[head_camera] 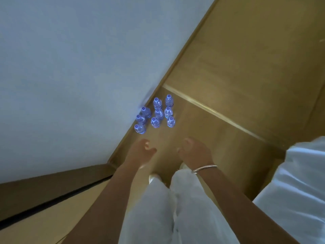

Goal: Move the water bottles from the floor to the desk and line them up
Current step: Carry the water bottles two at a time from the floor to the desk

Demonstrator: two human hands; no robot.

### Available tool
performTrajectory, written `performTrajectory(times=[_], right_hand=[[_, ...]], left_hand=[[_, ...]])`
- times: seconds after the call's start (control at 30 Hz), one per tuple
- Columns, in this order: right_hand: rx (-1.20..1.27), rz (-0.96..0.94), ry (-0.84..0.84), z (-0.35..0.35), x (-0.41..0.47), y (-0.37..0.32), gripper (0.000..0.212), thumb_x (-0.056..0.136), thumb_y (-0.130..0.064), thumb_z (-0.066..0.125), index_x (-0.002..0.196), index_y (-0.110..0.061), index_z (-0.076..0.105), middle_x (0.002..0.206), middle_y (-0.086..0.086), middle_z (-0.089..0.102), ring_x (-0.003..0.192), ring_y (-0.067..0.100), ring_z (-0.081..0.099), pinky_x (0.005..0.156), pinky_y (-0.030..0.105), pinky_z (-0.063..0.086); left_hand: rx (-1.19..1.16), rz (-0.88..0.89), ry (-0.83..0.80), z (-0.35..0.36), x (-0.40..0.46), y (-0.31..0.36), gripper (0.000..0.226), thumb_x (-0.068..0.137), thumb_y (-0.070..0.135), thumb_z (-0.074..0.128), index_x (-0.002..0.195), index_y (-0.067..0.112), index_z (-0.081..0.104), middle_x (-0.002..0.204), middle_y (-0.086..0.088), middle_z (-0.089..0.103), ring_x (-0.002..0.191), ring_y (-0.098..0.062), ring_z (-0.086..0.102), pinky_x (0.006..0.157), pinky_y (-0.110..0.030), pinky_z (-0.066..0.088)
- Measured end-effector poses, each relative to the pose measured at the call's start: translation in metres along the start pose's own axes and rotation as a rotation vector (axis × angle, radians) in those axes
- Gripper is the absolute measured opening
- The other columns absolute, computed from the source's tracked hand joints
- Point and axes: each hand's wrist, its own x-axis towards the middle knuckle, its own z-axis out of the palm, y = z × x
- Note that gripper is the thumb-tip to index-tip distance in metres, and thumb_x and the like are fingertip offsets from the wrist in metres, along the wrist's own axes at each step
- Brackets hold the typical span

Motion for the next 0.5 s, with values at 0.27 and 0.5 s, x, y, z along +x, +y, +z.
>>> performTrajectory(times=[0.27, 0.5], right_hand=[[0.079, 0.183, -0.104, 0.082, 0.141, 0.052, 0.056, 0.071, -0.051, 0.053, 0.099, -0.003, 0.060, 0.099, 0.011, 0.060, 0.098, 0.027, 0.055, 0.085, 0.035, 0.041], [0.104, 0.155, -0.150, 0.164, 0.330, 0.096, 0.050, 0.083, -0.028, 0.067, 0.122, -0.001, 0.050, 0.124, 0.013, 0.051, 0.121, 0.029, 0.044, 0.099, 0.028, 0.031]], left_hand=[[-0.419, -0.450, 0.116, 0.085, 0.165, -0.049, 0.056, 0.085, 0.016, 0.068, 0.134, 0.003, 0.044, 0.118, -0.015, 0.056, 0.104, -0.029, 0.055, 0.091, -0.034, 0.042], [-0.425, -0.275, 0.206, 0.164, 0.381, -0.075, 0.088, 0.075, 0.023, 0.077, 0.145, 0.010, 0.025, 0.145, -0.012, 0.036, 0.131, -0.028, 0.039, 0.107, -0.041, 0.035]])
